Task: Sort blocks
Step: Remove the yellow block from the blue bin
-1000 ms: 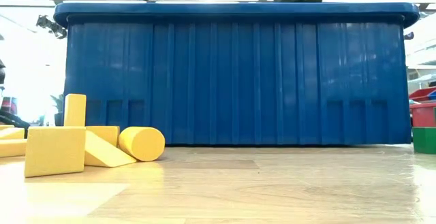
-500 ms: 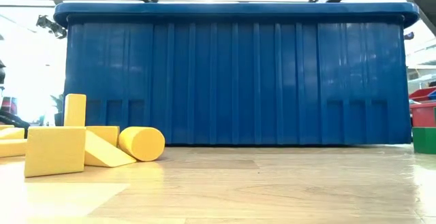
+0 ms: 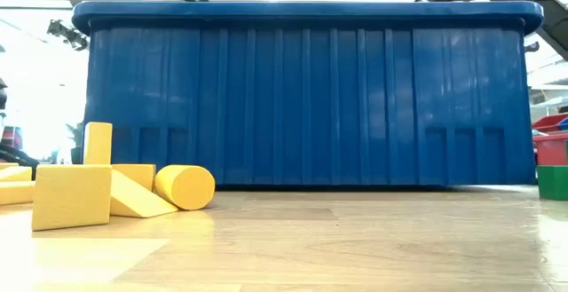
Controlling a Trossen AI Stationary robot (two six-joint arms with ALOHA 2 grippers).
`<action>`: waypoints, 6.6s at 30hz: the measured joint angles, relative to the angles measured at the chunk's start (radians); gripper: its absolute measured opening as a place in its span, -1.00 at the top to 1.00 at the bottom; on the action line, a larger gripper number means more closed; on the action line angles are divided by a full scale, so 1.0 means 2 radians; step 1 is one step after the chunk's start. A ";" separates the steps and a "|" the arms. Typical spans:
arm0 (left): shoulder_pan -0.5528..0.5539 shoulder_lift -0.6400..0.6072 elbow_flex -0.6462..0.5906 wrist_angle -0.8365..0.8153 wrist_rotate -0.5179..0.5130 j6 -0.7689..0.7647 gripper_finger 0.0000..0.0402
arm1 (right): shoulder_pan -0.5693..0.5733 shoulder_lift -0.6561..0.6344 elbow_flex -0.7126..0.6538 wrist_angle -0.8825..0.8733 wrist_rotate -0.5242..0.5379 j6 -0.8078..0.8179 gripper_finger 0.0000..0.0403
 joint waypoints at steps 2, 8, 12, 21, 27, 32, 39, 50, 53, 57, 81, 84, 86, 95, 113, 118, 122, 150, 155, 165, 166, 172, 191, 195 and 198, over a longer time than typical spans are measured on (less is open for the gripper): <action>0.000 0.000 0.000 0.000 0.001 0.000 -0.01 | 0.000 0.000 0.000 -0.002 0.005 -0.010 0.15; 0.000 0.000 0.000 0.000 0.004 0.000 -0.01 | 0.007 0.000 -0.001 -0.001 0.026 -0.039 0.38; 0.000 0.000 0.000 0.000 0.004 -0.001 -0.01 | 0.018 -0.012 -0.001 -0.002 0.036 -0.070 0.48; 0.000 0.000 0.000 0.000 0.004 0.000 -0.01 | 0.059 -0.136 -0.001 -0.038 0.027 -0.138 0.48; 0.000 0.000 0.000 0.000 0.004 0.001 -0.01 | 0.112 -0.233 -0.001 -0.067 -0.044 -0.171 0.47; 0.000 0.000 0.000 0.001 0.004 0.001 -0.01 | 0.178 -0.283 0.000 -0.065 -0.102 -0.209 0.48; 0.000 0.000 0.000 0.002 0.004 0.001 -0.01 | 0.289 -0.286 -0.001 -0.052 -0.094 -0.210 0.47; 0.000 0.000 0.001 0.004 0.004 0.001 -0.01 | 0.463 -0.231 -0.001 0.010 0.043 -0.117 0.47; 0.000 0.000 0.001 0.004 0.004 0.001 -0.01 | 0.505 -0.215 0.000 0.021 0.080 -0.080 0.47; 0.000 0.000 0.001 0.008 0.004 0.001 -0.01 | 0.548 -0.178 0.000 0.023 0.110 -0.032 0.47; 0.000 0.000 0.001 0.084 0.004 0.001 -0.01 | 0.504 0.048 0.000 0.132 0.174 0.189 0.29; 0.000 0.000 0.001 0.100 0.004 0.001 -0.01 | 0.502 0.042 0.000 0.120 0.162 0.181 0.18; 0.000 0.000 0.001 0.108 0.004 0.002 -0.01 | 0.503 0.027 -0.001 0.106 0.153 0.163 0.11; 0.000 0.000 0.001 0.136 0.004 0.001 -0.01 | 0.545 -0.067 -0.001 0.060 0.182 0.060 -0.01; 0.000 0.000 0.001 0.147 0.004 0.001 -0.01 | 0.477 -0.288 -0.001 -0.013 0.374 -0.222 0.11; 0.000 0.000 0.001 0.148 0.004 0.001 -0.01 | 0.361 -0.289 -0.001 -0.011 0.342 -0.215 0.11; 0.000 0.000 0.001 0.148 0.004 0.001 -0.01 | 0.279 -0.277 -0.001 0.004 0.303 -0.208 0.10; 0.000 0.000 0.001 0.174 0.004 0.001 -0.01 | 0.041 -0.058 -0.001 0.014 0.024 -0.013 -0.31; 0.000 0.000 0.001 0.181 0.004 0.001 -0.01 | 0.032 -0.032 -0.001 0.027 0.015 -0.002 -0.23; 0.000 0.000 0.001 0.184 0.004 0.001 -0.01 | 0.012 -0.005 -0.001 0.061 -0.019 0.004 -0.15; 0.000 0.000 0.001 0.184 0.004 0.001 -0.01 | 0.012 -0.002 -0.001 0.071 -0.021 0.004 -0.15; 0.000 0.000 0.001 0.186 0.004 0.001 -0.01 | 0.009 0.015 -0.001 0.098 -0.036 0.003 -0.08; 0.000 0.000 0.001 0.195 0.004 0.001 -0.01 | 0.014 0.035 -0.003 0.140 0.008 -0.030 0.29; 0.000 0.000 0.001 0.196 0.004 0.001 -0.01 | 0.014 0.027 -0.003 0.129 0.004 -0.032 0.28; 0.000 0.000 0.001 0.196 0.004 0.001 -0.01 | 0.014 0.015 -0.002 0.119 -0.005 -0.034 0.28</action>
